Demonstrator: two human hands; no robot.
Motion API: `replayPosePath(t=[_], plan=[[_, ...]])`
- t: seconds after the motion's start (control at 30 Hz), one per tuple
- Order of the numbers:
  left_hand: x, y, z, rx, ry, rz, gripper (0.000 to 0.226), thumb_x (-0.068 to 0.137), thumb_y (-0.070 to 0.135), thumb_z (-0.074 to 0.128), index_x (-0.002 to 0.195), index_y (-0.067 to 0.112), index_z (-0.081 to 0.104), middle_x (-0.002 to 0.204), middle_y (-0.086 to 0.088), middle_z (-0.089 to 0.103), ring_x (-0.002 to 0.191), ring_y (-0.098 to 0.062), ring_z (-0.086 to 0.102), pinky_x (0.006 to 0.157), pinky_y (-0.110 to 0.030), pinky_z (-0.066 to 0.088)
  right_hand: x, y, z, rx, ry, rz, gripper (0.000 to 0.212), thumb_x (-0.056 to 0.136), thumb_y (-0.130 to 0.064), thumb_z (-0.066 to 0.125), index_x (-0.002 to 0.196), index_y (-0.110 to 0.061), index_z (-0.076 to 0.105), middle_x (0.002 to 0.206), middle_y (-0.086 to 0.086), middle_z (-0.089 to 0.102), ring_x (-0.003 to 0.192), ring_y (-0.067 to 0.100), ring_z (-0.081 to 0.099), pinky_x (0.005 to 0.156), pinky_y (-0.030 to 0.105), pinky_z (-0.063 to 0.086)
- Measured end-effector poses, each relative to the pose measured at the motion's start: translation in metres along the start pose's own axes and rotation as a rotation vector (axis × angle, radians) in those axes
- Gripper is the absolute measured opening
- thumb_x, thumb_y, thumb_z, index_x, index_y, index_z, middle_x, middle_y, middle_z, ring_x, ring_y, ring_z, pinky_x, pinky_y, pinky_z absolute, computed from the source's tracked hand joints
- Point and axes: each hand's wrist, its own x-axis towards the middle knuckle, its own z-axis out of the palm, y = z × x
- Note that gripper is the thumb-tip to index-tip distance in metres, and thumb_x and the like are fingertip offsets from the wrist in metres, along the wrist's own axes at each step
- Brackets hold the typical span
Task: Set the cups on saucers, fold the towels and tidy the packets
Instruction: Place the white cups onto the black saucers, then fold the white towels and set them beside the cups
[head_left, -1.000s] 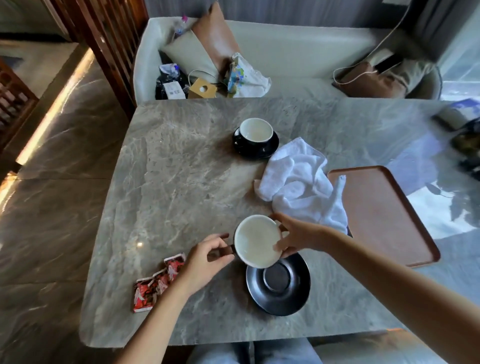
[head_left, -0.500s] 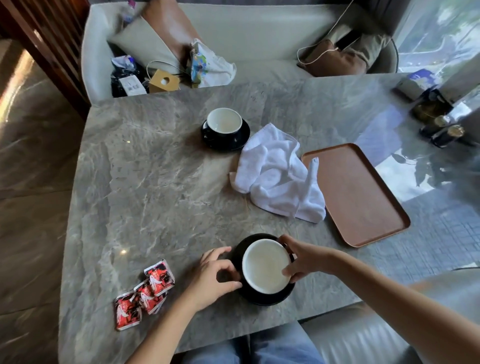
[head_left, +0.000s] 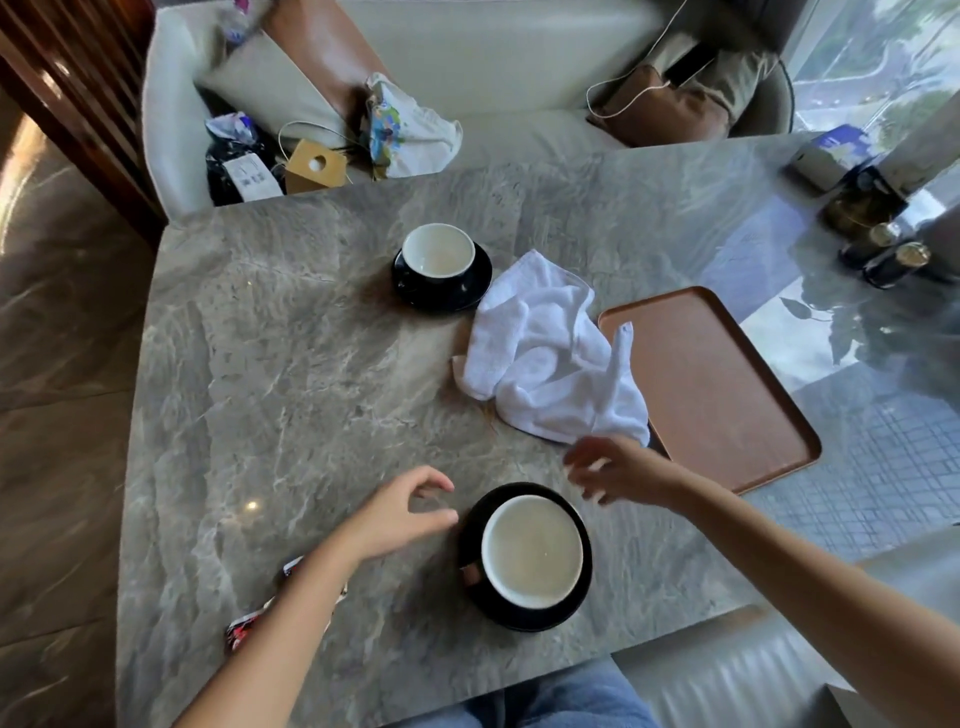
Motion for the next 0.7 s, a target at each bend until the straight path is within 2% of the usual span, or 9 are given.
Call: replayPosePath(t=[0.07,0.13,0.23,0.33,0.4,0.47,0.53,0.6,0.7], plan=[[0.016,0.013,-0.008,-0.064,0.154,0.004,0.019,0.081,0.007,0.067,0.095,0.016,0.06,0.097,-0.002,0.063,0.093,-0.016,0.058,0.089,-0.021,0.044,0.01,-0.004,-0.022,0.028,0.264,-0.106,0.01,0.089,-0.009,0.062,0.099,-0.011,0.061,0.09,0.011,0.064,0.066,0.019,0.06,0.066,0.038,0.055],[0.034,0.03,-0.011,-0.079,0.247,0.024,0.015,0.083,0.004,0.064,0.096,0.011,0.062,0.094,-0.004,0.064,0.088,-0.017,0.06,0.088,-0.023,0.045,0.023,-0.005,-0.041,0.056,0.498,-0.16,0.018,0.087,-0.008,0.063,0.105,-0.01,0.059,0.085,0.011,0.063,0.066,0.022,0.059,0.069,0.046,0.053],[0.065,0.06,-0.003,-0.056,0.28,0.092,0.014,0.084,0.006,0.062,0.098,0.007,0.064,0.095,-0.005,0.067,0.086,-0.016,0.062,0.085,-0.023,0.046,0.042,-0.001,-0.064,0.052,0.736,-0.216,0.033,0.084,-0.013,0.064,0.114,-0.015,0.051,0.076,-0.003,0.057,0.065,0.013,0.054,0.065,0.034,0.044],[0.098,0.092,0.014,-0.01,0.228,0.144,0.016,0.084,0.009,0.062,0.1,0.008,0.063,0.099,-0.005,0.068,0.088,-0.017,0.063,0.085,-0.026,0.048,0.061,0.002,-0.083,-0.046,0.847,-0.238,0.049,0.081,-0.021,0.069,0.123,-0.009,0.047,0.107,0.008,0.055,0.092,0.019,0.051,0.079,0.034,0.042],[0.119,0.111,0.028,0.015,0.195,0.18,0.018,0.084,0.012,0.061,0.102,0.011,0.062,0.102,-0.004,0.067,0.091,-0.015,0.062,0.082,-0.026,0.047,0.073,0.006,-0.094,-0.114,0.783,-0.175,0.066,0.079,-0.025,0.074,0.131,-0.001,0.042,0.124,0.019,0.051,0.112,0.031,0.048,0.094,0.043,0.042],[0.137,0.127,0.04,0.052,0.164,0.206,0.022,0.085,0.016,0.061,0.107,0.014,0.06,0.107,0.001,0.064,0.096,-0.013,0.061,0.081,-0.024,0.045,0.08,0.007,-0.1,-0.004,0.662,-0.083,0.07,0.078,-0.026,0.076,0.131,0.0,0.039,0.117,0.017,0.057,0.105,0.029,0.054,0.088,0.036,0.043],[0.15,0.142,0.048,0.069,0.136,0.212,0.029,0.085,0.017,0.061,0.114,0.015,0.056,0.116,0.001,0.061,0.104,-0.011,0.059,0.088,-0.026,0.045,0.081,0.007,-0.105,0.036,0.568,-0.053,0.054,0.079,-0.022,0.075,0.119,-0.001,0.047,0.095,0.01,0.059,0.085,0.021,0.054,0.07,0.026,0.039],[0.157,0.155,0.053,0.062,0.093,0.2,0.038,0.087,0.015,0.059,0.124,0.013,0.05,0.128,-0.001,0.056,0.116,-0.014,0.054,0.1,-0.032,0.043,0.079,0.007,-0.114,-0.014,0.494,-0.13,0.026,0.081,-0.014,0.072,0.097,0.0,0.057,0.079,0.008,0.053,0.075,0.018,0.049,0.065,0.027,0.035],[0.159,0.172,0.056,0.158,0.036,0.216,0.05,0.088,0.019,0.057,0.136,0.017,0.04,0.139,-0.003,0.049,0.126,-0.018,0.047,0.104,-0.037,0.039,0.062,-0.005,-0.133,0.31,0.126,-0.242,0.008,0.087,-0.011,0.067,0.085,-0.007,0.06,0.075,0.004,0.057,0.07,0.011,0.054,0.06,0.025,0.045]])
